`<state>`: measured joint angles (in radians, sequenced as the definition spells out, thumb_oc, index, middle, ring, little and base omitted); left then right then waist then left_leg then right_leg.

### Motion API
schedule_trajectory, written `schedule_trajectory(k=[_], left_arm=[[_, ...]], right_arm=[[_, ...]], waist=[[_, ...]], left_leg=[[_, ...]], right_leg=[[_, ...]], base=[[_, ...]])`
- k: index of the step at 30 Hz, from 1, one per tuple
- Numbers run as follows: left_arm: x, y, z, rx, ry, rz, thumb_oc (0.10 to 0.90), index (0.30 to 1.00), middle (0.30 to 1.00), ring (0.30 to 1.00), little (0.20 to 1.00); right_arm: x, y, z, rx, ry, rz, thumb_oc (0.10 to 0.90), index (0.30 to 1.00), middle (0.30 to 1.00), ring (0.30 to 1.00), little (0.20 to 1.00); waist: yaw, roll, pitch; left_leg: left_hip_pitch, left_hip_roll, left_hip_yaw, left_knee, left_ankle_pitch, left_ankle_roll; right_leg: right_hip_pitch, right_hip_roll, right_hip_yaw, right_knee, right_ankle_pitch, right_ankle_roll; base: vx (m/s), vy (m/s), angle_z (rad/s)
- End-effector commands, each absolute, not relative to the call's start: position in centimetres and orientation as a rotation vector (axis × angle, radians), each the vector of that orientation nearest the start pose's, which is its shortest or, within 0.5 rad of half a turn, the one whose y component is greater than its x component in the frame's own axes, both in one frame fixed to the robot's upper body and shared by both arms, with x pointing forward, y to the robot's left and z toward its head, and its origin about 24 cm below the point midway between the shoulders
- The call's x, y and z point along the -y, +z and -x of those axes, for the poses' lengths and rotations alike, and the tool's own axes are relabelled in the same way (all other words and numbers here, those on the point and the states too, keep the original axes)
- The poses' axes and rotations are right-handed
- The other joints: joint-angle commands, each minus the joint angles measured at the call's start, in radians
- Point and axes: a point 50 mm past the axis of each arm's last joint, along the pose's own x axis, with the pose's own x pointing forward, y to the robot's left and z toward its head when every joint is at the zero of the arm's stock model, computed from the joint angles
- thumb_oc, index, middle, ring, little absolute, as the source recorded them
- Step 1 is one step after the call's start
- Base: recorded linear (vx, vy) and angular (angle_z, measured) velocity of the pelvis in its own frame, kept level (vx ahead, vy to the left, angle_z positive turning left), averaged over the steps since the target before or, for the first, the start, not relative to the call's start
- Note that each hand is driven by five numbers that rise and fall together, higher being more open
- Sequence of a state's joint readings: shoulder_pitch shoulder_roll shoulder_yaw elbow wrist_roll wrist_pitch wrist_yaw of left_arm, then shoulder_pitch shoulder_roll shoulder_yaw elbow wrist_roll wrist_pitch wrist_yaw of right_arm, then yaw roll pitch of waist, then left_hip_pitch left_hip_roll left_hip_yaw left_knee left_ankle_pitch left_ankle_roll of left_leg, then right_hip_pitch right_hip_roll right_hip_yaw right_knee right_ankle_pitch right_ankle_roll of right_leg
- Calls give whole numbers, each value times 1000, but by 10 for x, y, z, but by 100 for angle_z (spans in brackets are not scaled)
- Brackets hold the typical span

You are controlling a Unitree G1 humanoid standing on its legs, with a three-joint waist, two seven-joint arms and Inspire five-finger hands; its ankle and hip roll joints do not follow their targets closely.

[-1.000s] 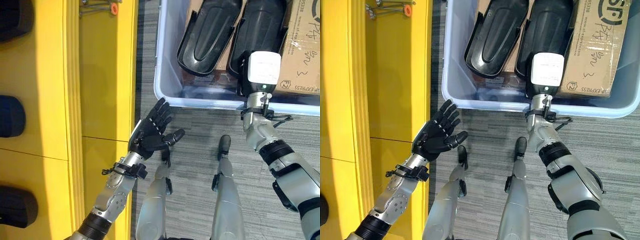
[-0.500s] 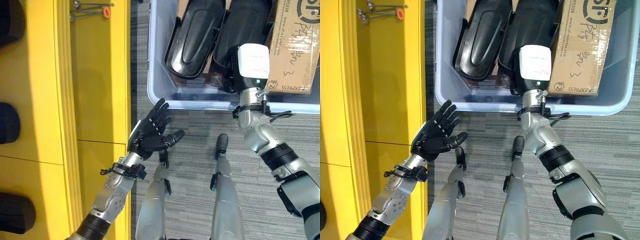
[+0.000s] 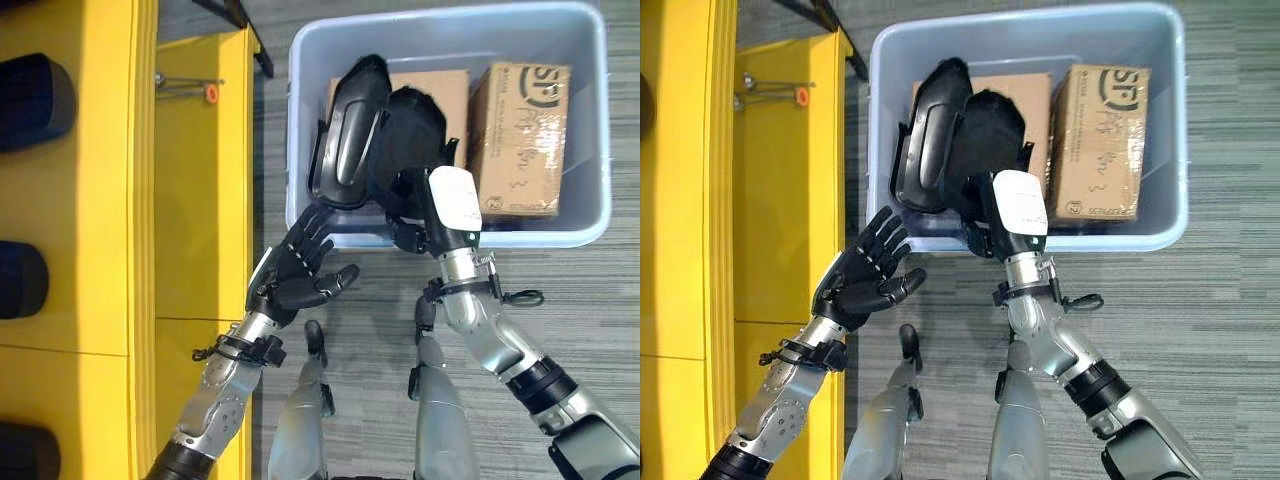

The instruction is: Move parts from the plastic box to the shelf.

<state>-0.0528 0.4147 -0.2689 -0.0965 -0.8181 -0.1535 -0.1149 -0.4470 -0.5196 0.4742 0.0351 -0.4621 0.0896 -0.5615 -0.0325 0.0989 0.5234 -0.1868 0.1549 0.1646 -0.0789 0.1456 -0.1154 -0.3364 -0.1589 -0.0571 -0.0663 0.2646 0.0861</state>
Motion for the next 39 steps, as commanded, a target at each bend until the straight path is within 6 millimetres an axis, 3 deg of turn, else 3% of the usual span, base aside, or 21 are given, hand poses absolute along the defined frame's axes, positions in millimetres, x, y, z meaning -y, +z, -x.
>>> schedule_trajectory(k=[1,9,10,14,16,20,28,31,32,39], left_arm=[[-158,129,-244,408,-413,422,900,1000,1000,1000,1000],[-164,117,-237,352,-371,435,900,1000,1000,1000,1000],[-165,113,-235,337,-367,431,900,1000,1000,1000,1000],[-166,107,-232,306,-353,435,900,1000,1000,1000,1000],[-167,100,-230,264,-342,425,900,1000,1000,1000,1000],[-170,98,-229,243,-324,409,900,1000,1000,1000,1000],[-171,99,-234,215,-385,351,900,1000,1000,1000,1000],[-166,98,-234,206,-434,347,900,1000,1000,1000,1000],[-158,103,-235,215,-496,340,900,1000,1000,1000,1000],[-161,110,-236,246,-497,340,900,1000,1000,1000,1000]], right_arm=[[129,207,-287,961,-259,744,400,300,300,300,300],[137,202,-265,990,-215,761,400,300,300,300,300],[139,199,-260,973,-211,756,400,300,300,300,300],[140,193,-258,956,-193,737,400,300,300,300,300],[133,193,-250,978,-108,692,400,300,300,300,300],[120,196,-241,1015,24,646,400,300,300,300,300],[105,198,-239,1060,58,655,400,300,300,300,300],[107,199,-240,1041,16,652,400,300,300,300,300],[110,200,-239,1033,-13,658,400,300,300,300,300],[108,203,-237,1073,-8,652,400,300,300,300,300]], waist=[[-25,-28,-25],[-26,-46,-145],[-20,-52,-180],[-8,-60,-232],[10,-72,-287],[31,-85,-326],[80,-100,-363],[76,-106,-373],[71,-108,-384],[94,-104,-366]], left_leg=[[77,3,5,34,-69,37],[154,13,1,7,-77,35],[173,18,-7,0,-79,35],[199,21,-24,-6,-85,32],[225,23,-46,-8,-95,31],[248,22,-77,-8,-103,34],[248,-19,-203,-8,-106,61],[244,-35,-261,-8,-106,71],[227,-54,-338,-8,-93,78],[196,-55,-394,-8,-75,69]], right_leg=[[122,-5,-3,72,-178,-9],[220,-7,7,29,-179,1],[252,-10,5,20,-183,3],[297,-12,-2,5,-191,6],[345,-11,-12,-4,-201,6],[391,-13,-16,-12,-207,10],[435,-12,14,23,-223,17],[436,21,77,43,-240,4],[433,70,147,74,-270,-12],[412,97,135,142,-332,-42]], base=[[81,55,-16],[97,27,-8],[111,10,3],[126,5,3],[164,5,8],[96,26,18],[67,-8,45],[76,-42,113],[80,-66,178],[-19,-81,69]])
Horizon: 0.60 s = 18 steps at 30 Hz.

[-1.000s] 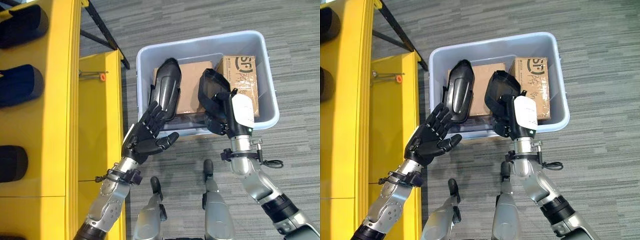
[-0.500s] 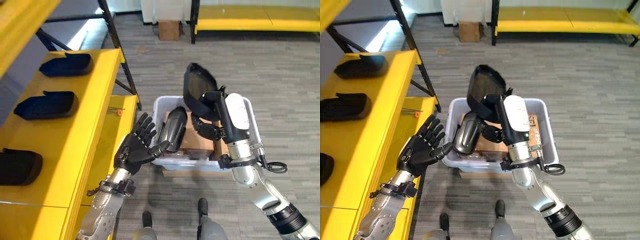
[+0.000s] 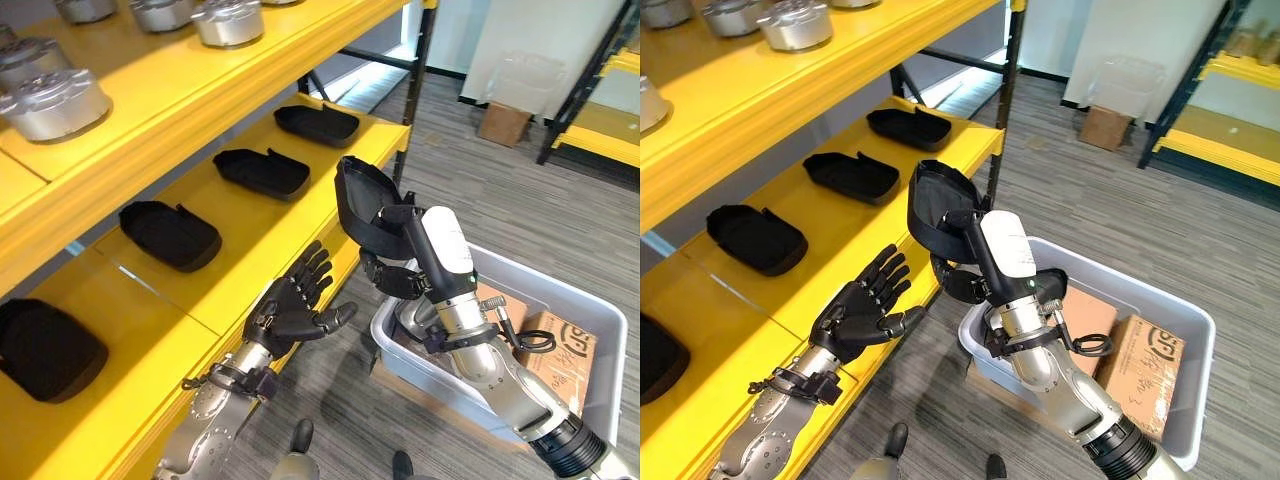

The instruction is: Move parts from the plastic box to the shelf.

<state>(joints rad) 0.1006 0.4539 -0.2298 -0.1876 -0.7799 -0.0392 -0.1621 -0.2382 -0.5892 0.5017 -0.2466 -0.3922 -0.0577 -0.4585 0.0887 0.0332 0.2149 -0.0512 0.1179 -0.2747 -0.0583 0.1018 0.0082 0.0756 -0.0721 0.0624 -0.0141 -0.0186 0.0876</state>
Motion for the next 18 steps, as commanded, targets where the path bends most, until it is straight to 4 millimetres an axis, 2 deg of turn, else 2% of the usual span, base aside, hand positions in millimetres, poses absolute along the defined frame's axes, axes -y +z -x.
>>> schedule_trajectory(k=[1,5,8,14,15,16,18], left_arm=[[-161,111,-237,248,-502,347,900,1000,1000,1000,1000],[-161,109,-238,233,-482,416,900,1000,1000,1000,1000],[-163,110,-236,252,-472,404,900,1000,1000,1000,1000],[-166,110,-235,280,-445,407,900,1000,1000,1000,1000],[-166,109,-235,280,-445,411,900,1000,1000,1000,1000],[-165,106,-235,269,-463,428,900,1000,1000,1000,1000],[-160,103,-236,252,-499,452,900,1000,1000,1000,1000]], right_arm=[[108,203,-237,1079,-6,647,400,300,300,300,300],[108,204,-240,1089,-3,677,400,300,300,300,300],[114,205,-241,1095,-67,742,400,300,300,300,300],[113,205,-241,1116,-29,745,400,300,300,300,300],[113,203,-240,1118,-22,737,400,300,300,300,300],[119,198,-237,1099,-44,746,400,300,300,300,300],[127,194,-239,1056,-80,762,400,300,300,300,300]], waist=[[-27,-37,-53],[-19,-27,-20],[-19,-20,-2],[-20,0,29],[-24,2,32],[-52,7,28],[-77,4,20]], left_leg=[[57,-18,39,-27,-29,-55],[42,-16,2,-11,-5,-60],[24,-7,-10,-3,12,-69],[-9,18,-18,11,51,-79],[-16,27,-1,9,57,-80],[-28,62,108,-9,61,-83],[-31,84,199,-15,59,-91]], right_leg=[[-4,16,13,104,-58,-51],[-14,51,-10,184,-104,-87],[-28,67,-16,231,-130,-99],[-51,101,-24,332,-188,-124],[-52,102,-34,346,-197,-125],[-54,92,-80,362,-209,-127],[-45,71,-118,357,-214,-126]], base=[[-45,-115,7],[-44,-105,20],[-59,-79,16],[-29,-41,13],[-32,-17,16],[-69,11,30],[-51,60,108]])
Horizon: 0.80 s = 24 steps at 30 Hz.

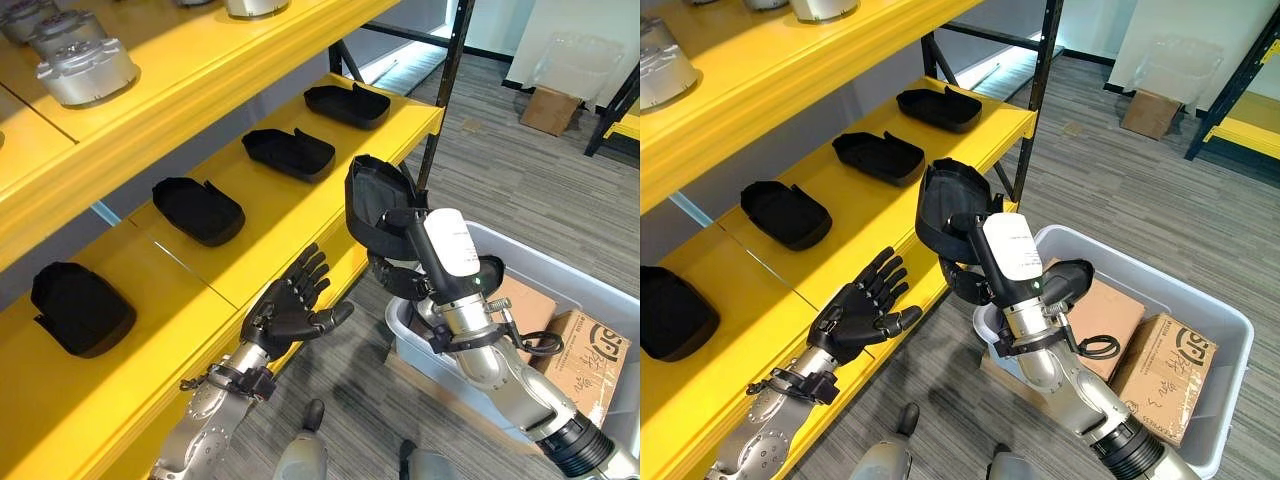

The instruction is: Move parts from the plastic box to the shelf.

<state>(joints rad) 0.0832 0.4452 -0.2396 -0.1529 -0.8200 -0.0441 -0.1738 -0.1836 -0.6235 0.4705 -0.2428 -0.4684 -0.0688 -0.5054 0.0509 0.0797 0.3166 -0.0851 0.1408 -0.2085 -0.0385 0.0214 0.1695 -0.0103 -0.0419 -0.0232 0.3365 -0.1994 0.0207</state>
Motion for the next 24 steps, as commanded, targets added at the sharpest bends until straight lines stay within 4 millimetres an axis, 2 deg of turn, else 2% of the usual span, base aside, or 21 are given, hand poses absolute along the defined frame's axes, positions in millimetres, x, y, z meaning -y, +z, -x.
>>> schedule_trajectory(k=[1,5,9,11,13,15,18,20,24], left_arm=[[-158,102,-237,253,-505,446,900,1000,1000,1000,1000],[-157,101,-237,257,-493,450,900,1000,1000,1000,1000],[-157,105,-236,291,-501,463,900,1000,1000,1000,1000],[-156,107,-236,315,-512,454,900,1000,1000,1000,1000],[-157,108,-236,334,-522,434,900,1000,1000,1000,1000],[-156,111,-238,341,-539,415,900,1000,1000,1000,1000],[-156,115,-239,361,-551,409,900,1000,1000,1000,1000],[-156,119,-238,392,-542,385,900,1000,1000,1000,1000],[-162,122,-234,405,-508,360,900,1000,1000,1000,1000]], right_arm=[[129,193,-240,1045,-86,765,400,300,300,300,300],[131,197,-244,1039,-74,779,400,300,300,300,300],[136,198,-245,1025,-76,821,400,300,300,300,300],[142,197,-244,1029,-90,832,400,300,300,300,300],[147,198,-244,1037,-98,836,400,300,300,300,300],[150,196,-245,1028,-115,840,400,300,300,300,300],[153,192,-248,997,-126,848,400,300,300,300,300],[152,190,-248,996,-128,849,400,300,300,300,300],[151,187,-243,1001,-127,844,400,300,300,300,300]], waist=[[-49,-42,-87],[-71,-40,-103],[-104,-35,-117],[-119,-35,-123],[-131,-25,-127],[-138,-9,-123],[-133,2,-129],[-121,0,-140],[-91,-25,-160]], left_leg=[[4,71,158,-33,141,-256],[39,120,199,2,142,-258],[76,183,272,129,171,-269],[96,199,291,180,174,-277],[130,193,315,150,147,-277],[137,194,358,111,146,-282],[162,163,393,53,105,-286],[176,142,406,18,82,-283],[199,111,428,-27,59,-279]], right_leg=[[43,33,-45,2,-32,-57],[24,-12,-70,2,-21,-48],[-8,-76,-101,23,-15,-45],[-27,-103,-110,29,-4,-42],[-51,-126,-121,37,7,-25],[-50,-153,-132,42,11,-11],[-28,-189,-146,-13,51,30],[-2,-200,-162,-75,87,50],[45,-210,-205,-189,149,79]], base=[[-30,102,165],[-92,230,93],[-123,349,53],[-113,394,37],[-77,356,44],[-23,381,61],[14,322,91],[19,205,32],[17,115,14]])
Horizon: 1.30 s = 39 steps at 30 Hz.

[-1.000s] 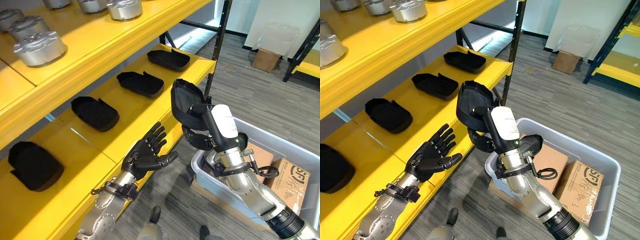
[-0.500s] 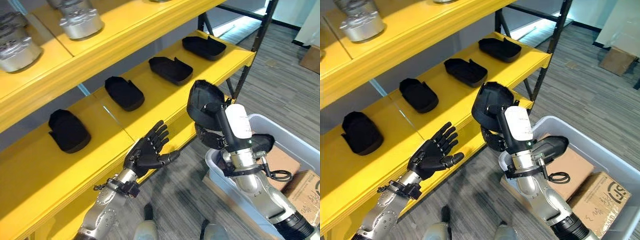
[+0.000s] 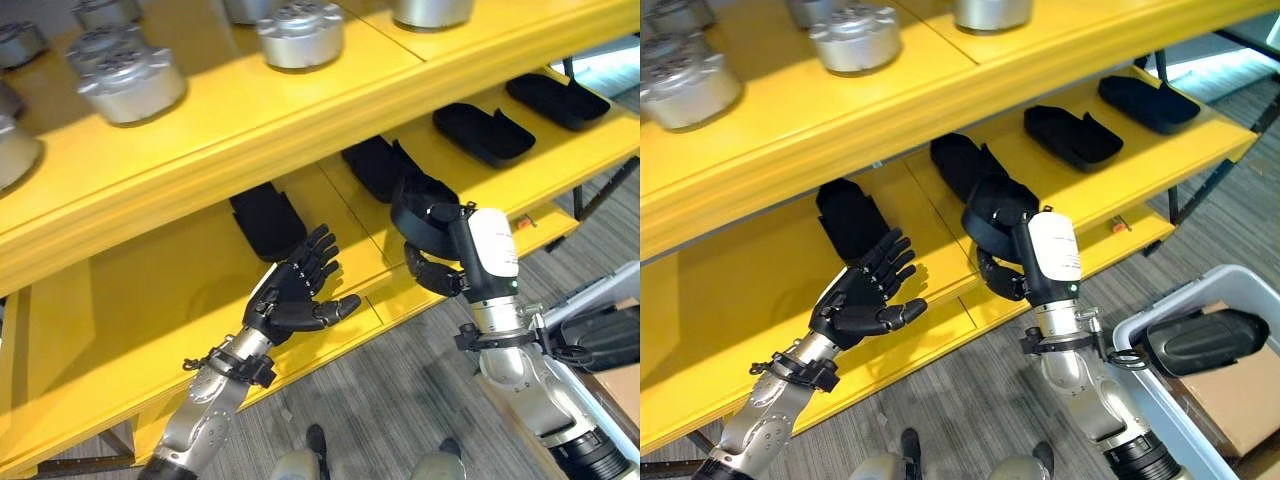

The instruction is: Move parts from the plastic box to the shelf.

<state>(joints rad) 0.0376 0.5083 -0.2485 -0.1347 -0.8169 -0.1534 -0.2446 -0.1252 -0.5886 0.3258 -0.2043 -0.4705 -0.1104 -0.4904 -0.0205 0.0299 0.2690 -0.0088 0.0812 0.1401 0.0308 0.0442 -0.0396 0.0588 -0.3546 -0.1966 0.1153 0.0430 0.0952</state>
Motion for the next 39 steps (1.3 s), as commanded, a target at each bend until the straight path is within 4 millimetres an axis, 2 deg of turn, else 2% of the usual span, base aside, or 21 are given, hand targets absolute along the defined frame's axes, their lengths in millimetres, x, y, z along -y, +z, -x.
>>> schedule_trajectory(k=[1,4,7,14,16,18,19,25,39], left_arm=[[-166,121,-232,397,-488,331,900,1000,1000,1000,1000],[-169,120,-231,390,-473,317,900,1000,1000,1000,1000],[-182,114,-224,369,-445,292,900,1000,1000,1000,1000],[-186,116,-219,393,-452,288,900,1000,1000,1000,1000],[-187,120,-219,423,-418,384,900,1000,1000,1000,1000],[-185,121,-219,432,-416,388,900,1000,1000,1000,1000],[-182,120,-218,420,-404,369,900,1000,1000,1000,1000],[-182,117,-217,403,-379,373,900,1000,1000,1000,1000],[-170,115,-219,374,-426,373,900,1000,1000,1000,1000]], right_arm=[[150,188,-243,1003,-129,839,400,300,300,300,300],[150,188,-242,1009,-137,837,400,300,300,300,300],[152,191,-241,1002,-169,837,400,300,300,300,300],[156,189,-245,942,-218,811,400,300,300,300,300],[158,191,-241,962,-245,800,400,300,300,300,300],[158,193,-239,983,-247,792,400,300,300,300,300],[156,200,-233,1061,-242,760,400,300,300,300,300],[143,219,-220,1216,-197,693,400,300,300,300,300],[115,227,-217,1339,-147,654,400,300,300,300,300]], waist=[[-6,14,-119],[4,7,-121],[39,-16,-128],[66,-37,-126],[67,-46,-124],[68,-50,-122],[69,-55,-118],[89,-62,-114],[111,-55,-125]], left_leg=[[127,165,86,-107,32,-69],[127,163,89,-110,28,-70],[121,159,96,-118,24,-70],[115,153,108,-118,16,-67],[115,155,114,-118,14,-67],[115,157,115,-118,14,-68],[116,161,118,-118,14,-71],[113,162,113,-118,13,-72],[121,158,89,-118,12,-70]], right_leg=[[-5,102,-50,-10,-72,13],[5,103,-59,-36,-58,18],[33,103,-90,-110,-15,39],[52,100,-118,-167,22,59],[55,97,-121,-195,43,69],[56,97,-122,-199,46,71],[56,98,-124,-203,49,73],[62,99,-132,-203,44,73],[85,106,-135,-203,32,64]], base=[[-1,96,18],[0,41,14],[-1,33,3],[-5,3,1],[-60,17,9],[-22,5,3],[0,0,0],[-17,7,1],[0,-4,3]])
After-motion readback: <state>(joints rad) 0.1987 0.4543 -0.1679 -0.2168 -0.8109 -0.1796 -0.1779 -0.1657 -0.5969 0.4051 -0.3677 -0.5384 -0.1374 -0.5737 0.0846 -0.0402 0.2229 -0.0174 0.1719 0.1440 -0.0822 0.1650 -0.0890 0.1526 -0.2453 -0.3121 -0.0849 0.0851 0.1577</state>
